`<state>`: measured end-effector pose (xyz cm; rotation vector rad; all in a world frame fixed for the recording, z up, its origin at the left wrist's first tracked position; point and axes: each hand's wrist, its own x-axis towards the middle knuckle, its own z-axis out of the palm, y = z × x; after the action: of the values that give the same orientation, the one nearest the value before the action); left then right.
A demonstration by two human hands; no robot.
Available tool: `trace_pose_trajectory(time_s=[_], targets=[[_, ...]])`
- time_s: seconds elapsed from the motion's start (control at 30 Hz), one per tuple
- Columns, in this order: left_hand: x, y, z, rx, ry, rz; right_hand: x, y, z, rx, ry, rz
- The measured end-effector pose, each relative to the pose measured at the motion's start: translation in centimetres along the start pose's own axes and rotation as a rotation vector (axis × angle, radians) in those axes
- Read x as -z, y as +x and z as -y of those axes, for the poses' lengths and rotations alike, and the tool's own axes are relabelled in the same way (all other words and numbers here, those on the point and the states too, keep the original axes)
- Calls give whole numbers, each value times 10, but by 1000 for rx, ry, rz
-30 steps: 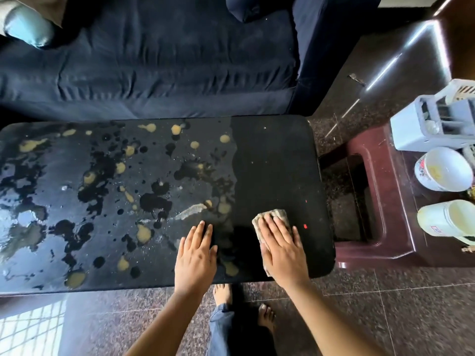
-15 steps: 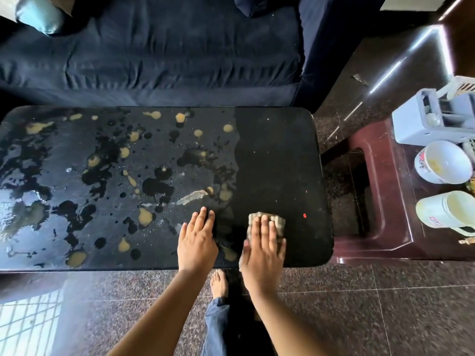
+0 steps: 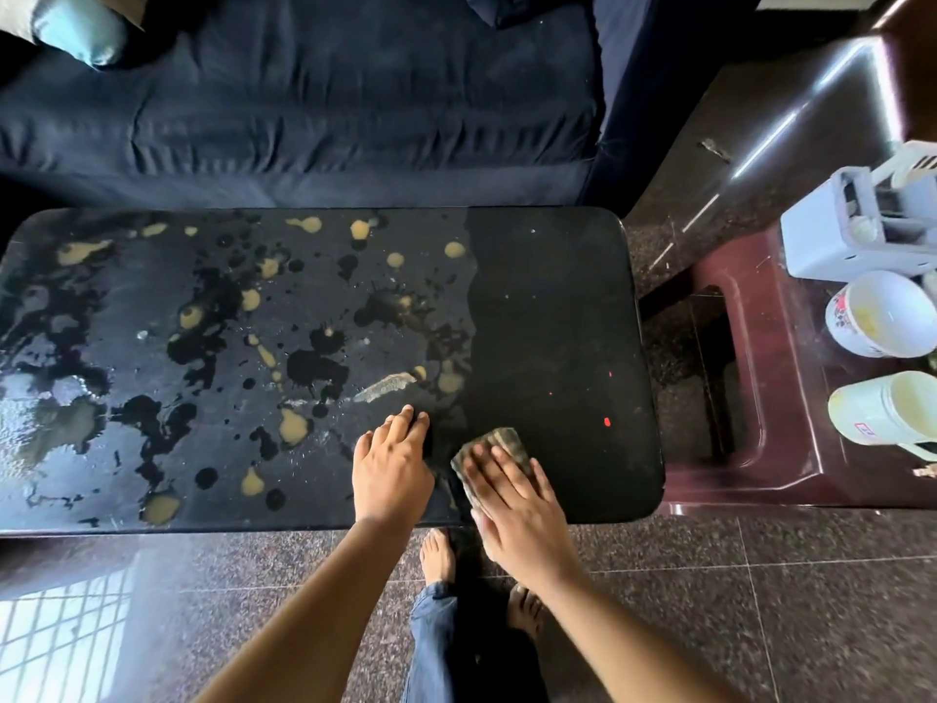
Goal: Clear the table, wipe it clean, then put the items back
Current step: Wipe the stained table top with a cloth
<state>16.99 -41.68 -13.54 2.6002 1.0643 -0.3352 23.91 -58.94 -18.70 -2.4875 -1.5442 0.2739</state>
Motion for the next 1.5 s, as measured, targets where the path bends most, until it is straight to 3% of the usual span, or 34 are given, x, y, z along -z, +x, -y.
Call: trace_pose_trajectory(time_s=[0.07,0.1,0.23,0.3,0.37,0.47,0.53,0.57,0.67,0.73,0.9,1.17,1.5], targets=[[0,1,2,-19,35,17,11,-3,-38,224,-72,63],[1,1,3,-27,43,21,14,-2,-52,204,-89,69],[3,3,3,-32,58,22,17,29,-49,-418,37,-18],[1,3,1,-21,58,20,15,47,-25,-568,78,-62],[0,3,0,-2,45,14,11,48,-9,-470,93,-59],[-1,4,2,-8,34,0,11,21,-20,32,15,49],[1,5,4,-15,37,10,16,13,-44,234,-35,85],[2,6,4,-23,40,9,17,13,-50,214,-41,69],[6,11,4,-45,86,-3,16,35,-40,-148,77,26],[10,16,4,-52,108,3,15,55,-22,-251,139,13],[33,32,4,-53,75,61,22,67,-26,-115,198,59],[73,102,18,-109,20,-12,33,133,-13,-381,574,-189],[85,187,59,105,55,58,29,275,-53,-418,238,-156]])
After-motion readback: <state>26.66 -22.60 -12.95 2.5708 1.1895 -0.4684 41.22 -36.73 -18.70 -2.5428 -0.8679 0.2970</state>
